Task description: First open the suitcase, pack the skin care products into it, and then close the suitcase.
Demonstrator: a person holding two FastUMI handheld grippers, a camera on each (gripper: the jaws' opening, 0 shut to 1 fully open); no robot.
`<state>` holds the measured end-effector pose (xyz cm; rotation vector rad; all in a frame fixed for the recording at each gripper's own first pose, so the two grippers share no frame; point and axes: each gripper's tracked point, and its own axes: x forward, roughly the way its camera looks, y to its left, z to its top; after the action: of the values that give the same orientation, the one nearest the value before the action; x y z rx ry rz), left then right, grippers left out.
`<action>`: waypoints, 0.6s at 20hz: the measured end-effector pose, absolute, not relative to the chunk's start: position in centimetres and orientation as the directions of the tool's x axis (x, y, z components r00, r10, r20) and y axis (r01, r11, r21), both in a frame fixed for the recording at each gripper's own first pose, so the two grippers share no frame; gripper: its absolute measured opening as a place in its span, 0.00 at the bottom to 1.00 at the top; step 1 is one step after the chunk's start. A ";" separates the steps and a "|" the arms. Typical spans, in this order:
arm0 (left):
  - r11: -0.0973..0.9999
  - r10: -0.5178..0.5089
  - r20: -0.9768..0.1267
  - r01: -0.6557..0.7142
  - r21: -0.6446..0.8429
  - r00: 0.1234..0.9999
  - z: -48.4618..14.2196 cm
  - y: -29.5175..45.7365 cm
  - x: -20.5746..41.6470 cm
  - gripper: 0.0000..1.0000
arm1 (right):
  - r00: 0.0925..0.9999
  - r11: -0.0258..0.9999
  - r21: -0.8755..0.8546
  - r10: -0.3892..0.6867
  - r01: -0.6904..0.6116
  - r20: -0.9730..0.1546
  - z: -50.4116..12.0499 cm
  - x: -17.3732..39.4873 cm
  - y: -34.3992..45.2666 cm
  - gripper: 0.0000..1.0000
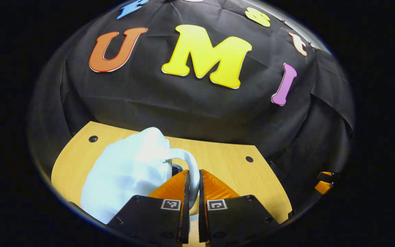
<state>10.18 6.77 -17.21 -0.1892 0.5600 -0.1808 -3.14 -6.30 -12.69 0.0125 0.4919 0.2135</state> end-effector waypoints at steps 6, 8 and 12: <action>0.969 -0.237 -0.616 0.139 -0.203 0.751 -25.2 2.3 10.5 0.13 | 0.858 0.988 0.019 0.145 -0.156 -0.493 -12.6 -3.9 -8.4 0.77; 0.972 -0.230 -0.646 0.143 -0.185 0.728 -27.2 1.6 10.5 0.14 | 0.862 0.990 0.001 0.124 -0.143 -0.491 -12.4 -4.2 -9.1 0.77; 0.979 -0.204 -0.688 0.145 -0.143 0.697 -30.2 0.6 10.5 0.14 | 0.858 0.994 -0.002 0.094 -0.111 -0.504 -12.9 -5.1 -9.8 0.77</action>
<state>10.46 0.56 -30.21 -0.0804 0.7762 -0.1944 -5.13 -9.78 -12.92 -0.0314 0.5278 0.1077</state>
